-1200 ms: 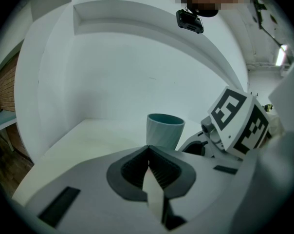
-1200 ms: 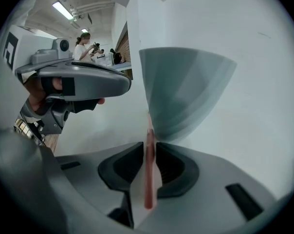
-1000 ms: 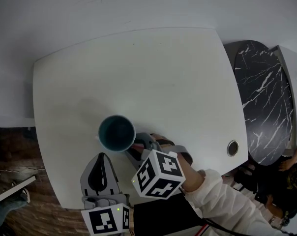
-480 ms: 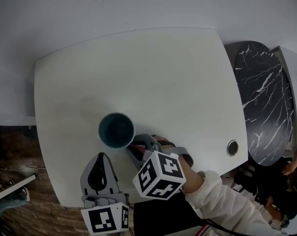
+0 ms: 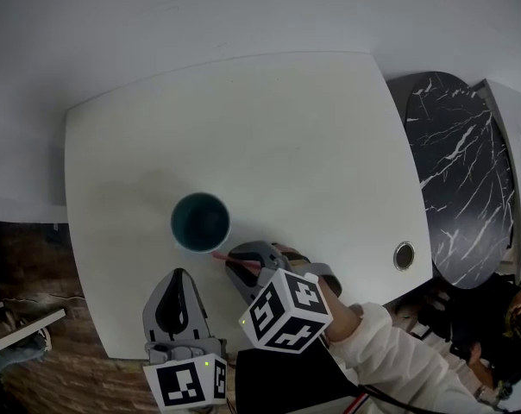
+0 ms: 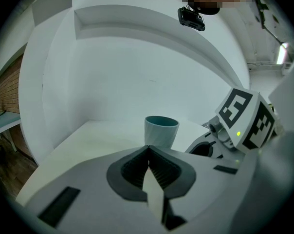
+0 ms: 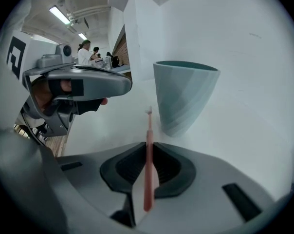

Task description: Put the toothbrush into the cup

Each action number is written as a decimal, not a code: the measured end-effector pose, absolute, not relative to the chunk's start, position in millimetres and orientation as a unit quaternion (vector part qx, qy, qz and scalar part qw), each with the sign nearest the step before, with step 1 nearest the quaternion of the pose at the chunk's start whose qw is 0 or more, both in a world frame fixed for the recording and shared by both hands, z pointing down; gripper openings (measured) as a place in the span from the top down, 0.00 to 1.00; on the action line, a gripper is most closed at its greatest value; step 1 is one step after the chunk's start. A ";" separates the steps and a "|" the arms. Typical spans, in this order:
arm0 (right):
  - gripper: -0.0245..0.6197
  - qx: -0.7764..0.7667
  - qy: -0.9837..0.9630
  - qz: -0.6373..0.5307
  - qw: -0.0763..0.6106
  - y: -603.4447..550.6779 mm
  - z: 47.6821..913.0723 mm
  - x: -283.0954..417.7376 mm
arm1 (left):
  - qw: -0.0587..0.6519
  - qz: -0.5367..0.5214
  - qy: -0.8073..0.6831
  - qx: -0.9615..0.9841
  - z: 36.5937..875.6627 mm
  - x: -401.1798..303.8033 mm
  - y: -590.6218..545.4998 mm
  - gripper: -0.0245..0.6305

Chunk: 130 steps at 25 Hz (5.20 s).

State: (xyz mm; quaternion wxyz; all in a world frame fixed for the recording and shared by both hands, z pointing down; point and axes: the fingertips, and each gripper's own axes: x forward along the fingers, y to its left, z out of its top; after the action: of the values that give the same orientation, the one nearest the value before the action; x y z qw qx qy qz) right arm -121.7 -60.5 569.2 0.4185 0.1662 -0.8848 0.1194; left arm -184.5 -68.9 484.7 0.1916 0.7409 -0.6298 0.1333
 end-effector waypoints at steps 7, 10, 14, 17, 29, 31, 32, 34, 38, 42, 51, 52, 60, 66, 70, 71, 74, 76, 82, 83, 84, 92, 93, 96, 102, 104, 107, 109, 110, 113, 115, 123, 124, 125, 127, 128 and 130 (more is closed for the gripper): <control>0.88 0.176 -0.891 0.125 0.400 -51.5 549.3 -115.8 | 0.183 0.132 -0.636 0.738 470.8 -185.4 -58.7 0.95; 0.88 0.183 -0.894 0.126 0.389 -47.7 533.9 -114.2 | 0.179 0.132 -0.637 0.738 460.3 -185.0 -55.7 0.95; 0.88 0.196 -0.899 0.123 0.372 -42.5 511.2 -111.7 | 0.168 0.130 -0.640 0.739 443.4 -184.5 -52.1 0.95; 0.88 0.214 -0.901 0.126 0.355 -43.6 491.8 -107.1 | 0.151 0.134 -0.645 0.737 429.2 -186.3 -50.0 0.95; 0.88 0.300 -0.913 0.108 0.255 -68.7 385.8 -79.3 | 0.114 0.128 -0.645 0.744 360.8 -181.4 -53.9 0.95; 0.88 0.309 -0.915 0.102 0.238 -72.0 368.6 -77.4 | 0.107 0.124 -0.645 0.746 348.5 -179.3 -55.3 0.95; 0.88 0.313 -0.916 0.099 0.230 -74.1 360.5 -76.5 | 0.104 0.121 -0.645 0.747 342.9 -178.3 -56.5 0.95; 0.88 0.320 -0.918 0.093 0.213 -78.3 344.5 -75.0 | 0.100 0.116 -0.645 0.749 331.7 -176.2 -58.9 0.95; 0.88 0.338 -0.922 0.085 0.168 -85.2 312.9 -71.4 | 0.090 0.107 -0.644 0.752 308.9 -172.4 -62.4 0.95; 0.88 0.347 -0.924 0.063 0.145 -93.3 278.9 -70.9 | 0.081 0.096 -0.645 0.754 292.9 -174.4 -68.0 0.95; 0.88 0.388 -0.916 0.036 0.091 -107.6 232.0 -63.4 | 0.055 0.083 -0.650 0.753 259.5 -174.8 -75.5 0.95; 0.88 0.397 -0.914 0.033 0.082 -110.1 228.4 -60.8 | 0.053 0.082 -0.651 0.753 257.2 -175.7 -76.6 0.95; 0.88 0.437 -0.899 0.004 0.010 -122.1 212.3 -59.9 | 0.050 0.080 -0.652 0.753 261.9 -183.9 -88.9 0.95; 0.88 0.456 -0.890 0.003 0.005 -133.9 226.4 -62.5 | 0.056 0.087 -0.649 0.754 275.8 -189.2 -98.3 0.95; 0.88 0.467 -0.884 0.006 -0.005 -140.7 236.7 -63.2 | 0.057 0.086 -0.645 0.757 286.1 -192.9 -104.4 0.95; 0.88 0.468 -0.883 0.006 -0.009 -142.3 239.1 -63.6 | 0.057 0.086 -0.645 0.757 289.5 -193.8 -106.1 0.95; 0.88 0.469 -0.883 0.004 -0.018 -146.8 248.7 -67.0 | 0.059 0.085 -0.644 0.758 300.5 -196.6 -111.3 0.95; 0.88 0.469 -0.883 0.004 -0.025 -150.6 256.2 -70.2 | 0.060 0.084 -0.643 0.759 309.5 -198.2 -115.8 0.95; 0.88 0.479 -0.877 0.000 -0.036 -163.6 281.8 -81.9 | 0.073 0.088 -0.640 0.760 339.4 -202.6 -130.1 0.95; 0.88 0.479 -0.877 0.002 -0.037 -165.6 287.4 -84.8 | 0.075 0.088 -0.640 0.760 344.8 -203.5 -132.4 0.95; 0.88 0.478 -0.878 0.005 -0.038 -167.5 293.3 -87.7 | 0.077 0.089 -0.639 0.760 350.2 -204.6 -134.6 0.95; 0.88 0.470 -0.881 0.027 -0.040 -174.8 328.9 -107.9 | 0.089 0.095 -0.636 0.761 383.6 -213.9 -146.2 0.95; 0.88 0.470 -0.881 0.027 -0.041 -175.4 331.5 -108.8 | 0.090 0.095 -0.637 0.760 386.8 -214.7 -146.8 0.95; 0.88 0.469 -0.881 0.047 -0.043 -177.2 339.1 -113.0 | 0.092 0.094 -0.637 0.760 393.3 -215.5 -149.4 0.95; 0.88 0.465 -0.882 0.061 -0.042 -181.1 350.4 -121.3 | 0.094 0.095 -0.638 0.759 402.5 -216.8 -157.0 0.95; 0.88 0.464 -0.883 0.061 -0.039 -180.5 355.1 -123.3 | 0.097 0.096 -0.637 0.759 406.4 -217.2 -157.5 0.95; 0.88 0.465 -0.883 0.061 -0.035 -178.7 361.7 -123.9 | 0.102 0.099 -0.635 0.760 413.7 -217.2 -155.7 0.95; 0.88 0.466 -0.882 0.062 -0.034 -177.6 365.4 -123.5 | 0.106 0.102 -0.633 0.760 419.3 -216.9 -153.2 0.95; 0.88 0.466 -0.882 0.063 -0.033 -177.0 367.2 -123.4 | 0.109 0.103 -0.633 0.760 421.9 -216.7 -152.0 0.95; 0.88 0.465 -0.882 0.067 -0.030 -175.5 372.0 -124.6 | 0.114 0.104 -0.631 0.760 427.6 -216.6 -149.8 0.95; 0.88 0.464 -0.883 0.068 -0.028 -174.5 374.4 -126.1 | 0.116 0.104 -0.631 0.760 429.8 -216.8 -149.4 0.95; 0.88 0.466 -0.882 0.065 -0.015 -168.3 385.8 -129.1 | 0.121 0.107 -0.631 0.759 435.1 -220.0 -145.6 0.95; 0.88 0.466 -0.882 0.065 -0.012 -168.4 387.6 -129.5 | 0.122 0.108 -0.631 0.758 436.1 -220.5 -145.9 0.95; 0.88 0.467 -0.882 0.064 -0.010 -168.2 389.3 -129.9 | 0.123 0.108 -0.631 0.758 437.0 -220.7 -146.0 0.95; 0.88 0.468 -0.882 0.060 -0.004 -166.9 392.7 -130.9 | 0.124 0.109 -0.631 0.758 438.4 -220.7 -145.2 0.95; 0.88 0.469 -0.882 0.057 -0.001 -166.0 394.5 -131.3 | 0.125 0.109 -0.631 0.758 438.9 -220.7 -144.4 0.95; 0.88 0.471 -0.881 0.050 0.007 -164.4 398.0 -131.5 | 0.126 0.110 -0.631 0.758 440.1 -220.5 -143.1 0.95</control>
State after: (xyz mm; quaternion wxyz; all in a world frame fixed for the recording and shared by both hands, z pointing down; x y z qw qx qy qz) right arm -131.5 -164.4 398.0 0.0065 0.4708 -0.8808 0.0504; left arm -220.5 -143.1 440.1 0.1257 0.7578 -0.6308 0.1096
